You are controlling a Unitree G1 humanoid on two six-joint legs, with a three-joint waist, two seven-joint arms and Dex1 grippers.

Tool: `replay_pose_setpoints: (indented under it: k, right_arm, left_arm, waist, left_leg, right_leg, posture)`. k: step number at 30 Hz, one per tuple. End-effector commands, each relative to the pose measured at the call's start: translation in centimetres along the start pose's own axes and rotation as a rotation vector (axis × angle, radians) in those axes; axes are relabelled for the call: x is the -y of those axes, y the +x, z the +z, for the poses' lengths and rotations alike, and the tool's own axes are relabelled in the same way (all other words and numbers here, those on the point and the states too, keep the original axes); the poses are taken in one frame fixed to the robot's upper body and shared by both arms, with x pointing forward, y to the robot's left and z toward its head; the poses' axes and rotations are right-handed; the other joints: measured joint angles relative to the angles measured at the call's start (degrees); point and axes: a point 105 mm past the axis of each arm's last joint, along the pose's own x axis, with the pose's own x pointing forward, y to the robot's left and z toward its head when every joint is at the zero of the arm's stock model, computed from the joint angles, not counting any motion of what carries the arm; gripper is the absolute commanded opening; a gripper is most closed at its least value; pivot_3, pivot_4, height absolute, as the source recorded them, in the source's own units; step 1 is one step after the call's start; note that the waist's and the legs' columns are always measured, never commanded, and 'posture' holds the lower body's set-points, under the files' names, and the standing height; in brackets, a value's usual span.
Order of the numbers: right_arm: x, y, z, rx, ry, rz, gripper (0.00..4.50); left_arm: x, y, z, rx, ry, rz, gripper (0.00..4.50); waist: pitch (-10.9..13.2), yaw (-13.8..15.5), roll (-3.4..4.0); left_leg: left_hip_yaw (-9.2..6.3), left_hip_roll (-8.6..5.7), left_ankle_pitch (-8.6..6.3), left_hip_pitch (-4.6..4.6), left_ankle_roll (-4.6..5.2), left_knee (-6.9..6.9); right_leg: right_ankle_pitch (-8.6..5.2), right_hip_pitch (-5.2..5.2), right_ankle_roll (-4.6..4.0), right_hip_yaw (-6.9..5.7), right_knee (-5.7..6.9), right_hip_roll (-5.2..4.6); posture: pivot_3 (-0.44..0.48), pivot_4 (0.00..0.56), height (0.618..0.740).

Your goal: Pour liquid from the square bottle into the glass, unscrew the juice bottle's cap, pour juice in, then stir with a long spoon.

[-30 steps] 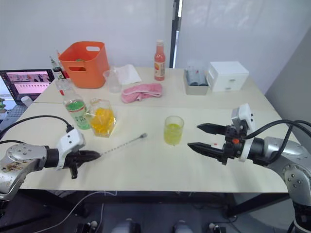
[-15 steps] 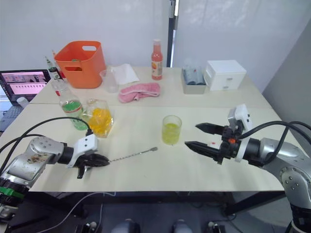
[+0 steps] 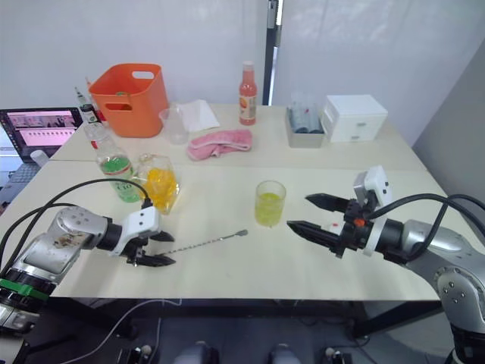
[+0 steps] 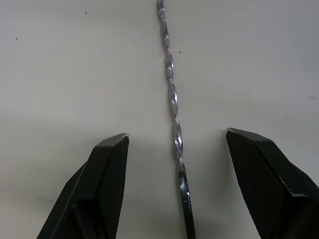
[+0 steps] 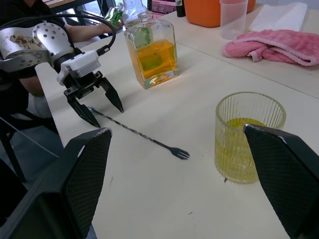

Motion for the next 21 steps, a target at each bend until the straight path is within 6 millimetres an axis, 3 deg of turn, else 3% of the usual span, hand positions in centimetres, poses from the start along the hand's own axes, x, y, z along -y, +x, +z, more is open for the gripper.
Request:
replay_pose_setpoints:
  k: [1,8,12,17,21]
  right_arm:
    - [-0.4,-0.3,1.0,0.019,-0.034,0.000,4.50]
    - [-0.4,-0.3,1.2,0.022,-0.036,0.003,4.50]
    - [-0.4,-0.2,1.2,0.022,-0.036,0.002,4.50]
    - [-0.3,-0.2,1.2,0.022,-0.031,0.000,4.50]
    - [0.2,-0.3,0.7,0.016,-0.013,-0.032,4.50]
  left_arm:
    - [0.4,0.8,-1.2,-0.059,0.012,-0.018,2.44]
    - [0.7,0.6,-2.1,-0.100,0.019,-0.051,0.13]
    - [0.1,0.1,-1.1,-0.055,0.024,-0.048,0.06]
    - [-0.5,-2.1,1.2,0.069,0.064,-0.076,0.06]
    - [0.0,-4.1,4.4,0.238,0.020,-0.145,0.06]
  waist:
    - [0.0,0.1,0.01]
    - [-0.1,0.0,0.17]
    - [-0.1,-0.1,0.19]
    - [-0.1,-0.2,0.18]
    - [-0.1,-0.2,0.12]
  left_leg:
    - [0.00,0.00,0.00,0.02,0.00,0.01]
    - [0.03,0.01,0.00,0.17,0.00,-0.01]
    - [0.05,0.02,0.00,0.17,0.00,-0.02]
    - [0.05,0.03,0.00,0.08,0.00,-0.02]
    - [-0.01,0.03,0.00,-0.09,0.00,0.04]
  right_leg:
    - [0.00,0.03,0.00,0.00,0.01,0.00]
    - [0.00,0.11,0.00,0.05,0.03,0.00]
    - [0.00,0.09,0.00,0.06,0.03,0.02]
    - [0.00,-0.01,-0.01,0.05,0.04,0.03]
    - [0.00,-0.10,0.00,0.00,0.04,0.03]
  posture:
    - [0.000,0.150,0.715]
    - [0.000,0.150,0.715]
    - [0.000,0.150,0.715]
    - [0.000,0.150,0.715]
    - [0.000,0.150,0.715]
